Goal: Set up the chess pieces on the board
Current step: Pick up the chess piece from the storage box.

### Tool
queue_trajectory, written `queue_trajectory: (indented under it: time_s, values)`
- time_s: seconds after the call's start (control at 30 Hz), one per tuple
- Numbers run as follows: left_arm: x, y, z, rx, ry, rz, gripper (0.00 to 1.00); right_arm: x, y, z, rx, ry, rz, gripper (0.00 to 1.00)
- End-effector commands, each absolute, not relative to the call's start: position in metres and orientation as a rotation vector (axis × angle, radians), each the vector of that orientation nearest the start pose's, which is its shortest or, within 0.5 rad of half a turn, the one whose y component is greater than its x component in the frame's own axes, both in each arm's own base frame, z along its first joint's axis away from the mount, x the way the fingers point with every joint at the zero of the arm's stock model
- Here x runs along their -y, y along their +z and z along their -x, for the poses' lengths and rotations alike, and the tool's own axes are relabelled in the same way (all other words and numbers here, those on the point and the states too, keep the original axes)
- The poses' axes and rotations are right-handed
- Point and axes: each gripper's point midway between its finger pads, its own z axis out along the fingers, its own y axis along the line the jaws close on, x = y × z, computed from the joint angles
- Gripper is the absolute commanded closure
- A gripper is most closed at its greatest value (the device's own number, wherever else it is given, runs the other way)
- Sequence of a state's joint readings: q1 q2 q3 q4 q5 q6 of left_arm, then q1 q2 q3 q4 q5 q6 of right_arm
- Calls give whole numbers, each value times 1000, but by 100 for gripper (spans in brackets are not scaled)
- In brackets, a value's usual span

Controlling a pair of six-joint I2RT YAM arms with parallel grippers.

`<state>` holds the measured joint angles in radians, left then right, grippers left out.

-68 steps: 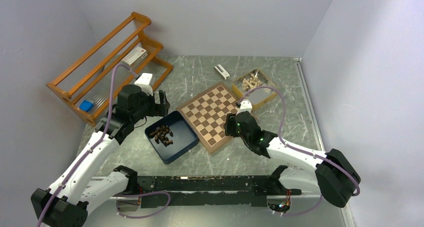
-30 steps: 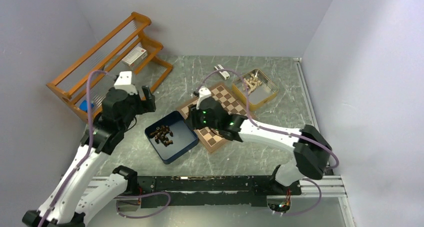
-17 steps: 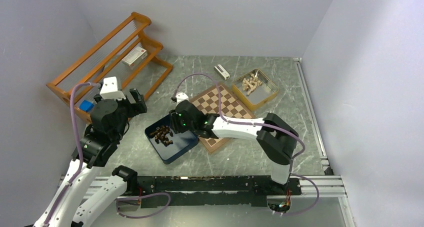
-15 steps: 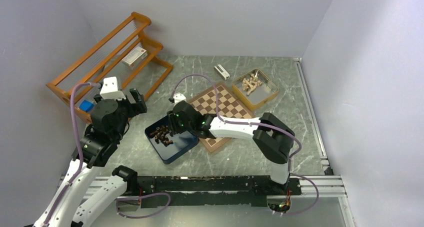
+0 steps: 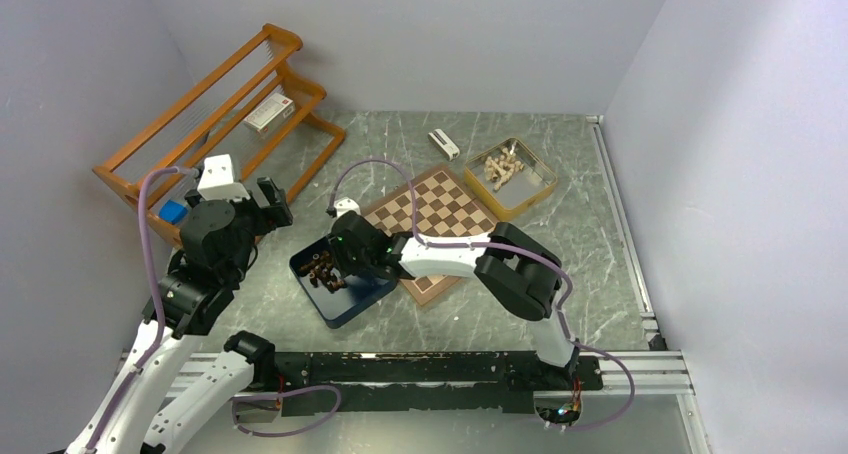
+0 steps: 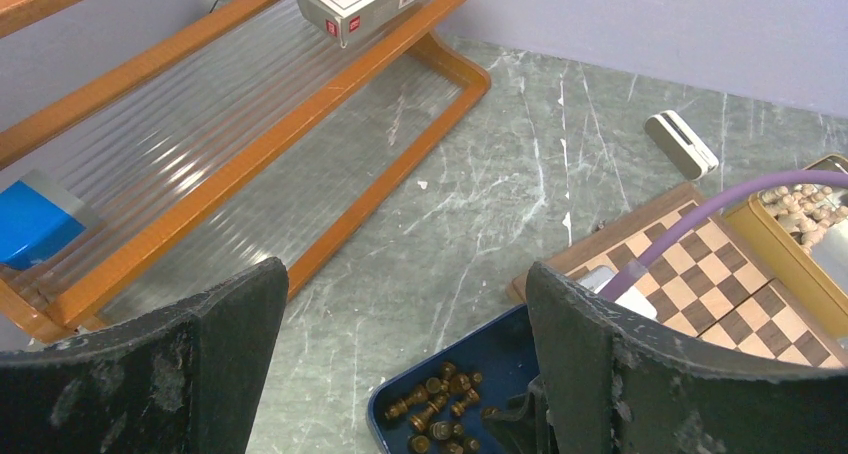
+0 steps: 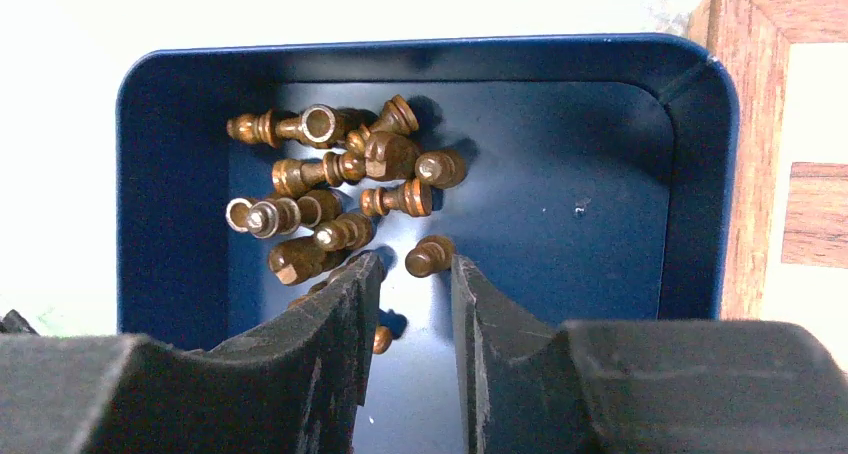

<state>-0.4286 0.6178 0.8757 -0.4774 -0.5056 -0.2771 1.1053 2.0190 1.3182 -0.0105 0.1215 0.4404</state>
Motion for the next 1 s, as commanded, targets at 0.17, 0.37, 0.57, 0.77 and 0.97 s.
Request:
queue_trajectory:
  time_s: [0.17,0.37,0.57,0.77,0.97]
  values:
    - [31,298,-252,-1739,-45,232,7,-474,43,-242,-2248,628,725,67]
    - [32,297,-253,-1741,-49,226,7,-475,40,-243,-2245,622,727,70]
    - [32,297,-253,-1739,-52,226,7,-475,39,-243,-2247,623,731,75]
    - [33,297,-253,-1741,-55,221,7,-471,45,-245,-2230,614,723,82]
    - [35,296,-254,-1743,-58,215,7,-466,59,-242,-2210,625,722,87]
